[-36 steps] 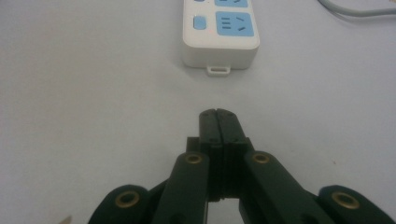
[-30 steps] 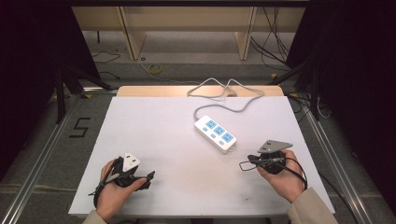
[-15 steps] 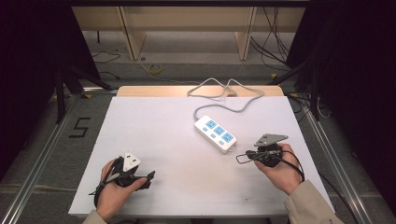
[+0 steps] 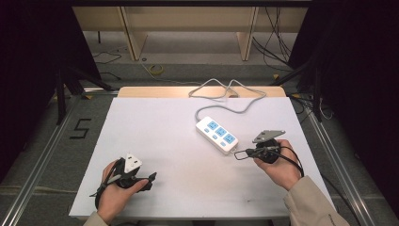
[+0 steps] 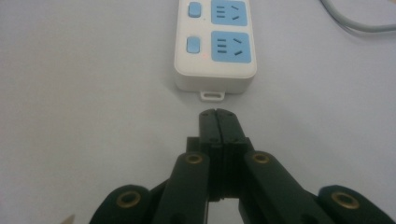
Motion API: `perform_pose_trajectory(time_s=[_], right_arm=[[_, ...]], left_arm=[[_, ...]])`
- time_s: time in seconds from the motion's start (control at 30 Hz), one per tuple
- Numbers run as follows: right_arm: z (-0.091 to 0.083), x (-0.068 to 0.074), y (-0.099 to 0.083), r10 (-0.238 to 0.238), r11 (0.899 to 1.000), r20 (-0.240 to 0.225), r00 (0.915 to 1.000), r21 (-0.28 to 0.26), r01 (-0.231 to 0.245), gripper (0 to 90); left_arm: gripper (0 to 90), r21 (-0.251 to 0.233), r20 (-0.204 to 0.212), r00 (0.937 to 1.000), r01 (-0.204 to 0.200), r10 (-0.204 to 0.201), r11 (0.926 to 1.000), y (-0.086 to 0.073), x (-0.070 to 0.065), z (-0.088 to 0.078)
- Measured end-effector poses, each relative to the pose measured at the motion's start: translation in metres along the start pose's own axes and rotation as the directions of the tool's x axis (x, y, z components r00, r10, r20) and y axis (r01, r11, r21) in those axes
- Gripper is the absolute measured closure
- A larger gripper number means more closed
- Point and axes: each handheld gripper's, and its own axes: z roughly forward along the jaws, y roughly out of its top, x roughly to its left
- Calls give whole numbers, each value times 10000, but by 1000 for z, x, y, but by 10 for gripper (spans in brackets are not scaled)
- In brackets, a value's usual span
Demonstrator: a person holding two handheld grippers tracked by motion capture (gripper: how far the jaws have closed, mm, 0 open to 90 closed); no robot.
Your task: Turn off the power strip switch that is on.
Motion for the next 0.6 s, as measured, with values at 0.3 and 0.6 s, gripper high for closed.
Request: perform_pose_trajectory(time_s=[0.3, 0.6], right_arm=[[3, -1, 10, -81, 9999, -40, 10000, 109, 81, 900], [6, -2, 17, -68, 9997, -108, 9999, 245, 71, 900]], left_arm=[[169, -23, -1, 10000, -21, 21, 10000, 1, 0, 1], [171, 14, 38, 10000, -38, 38, 10000, 1, -1, 1]])
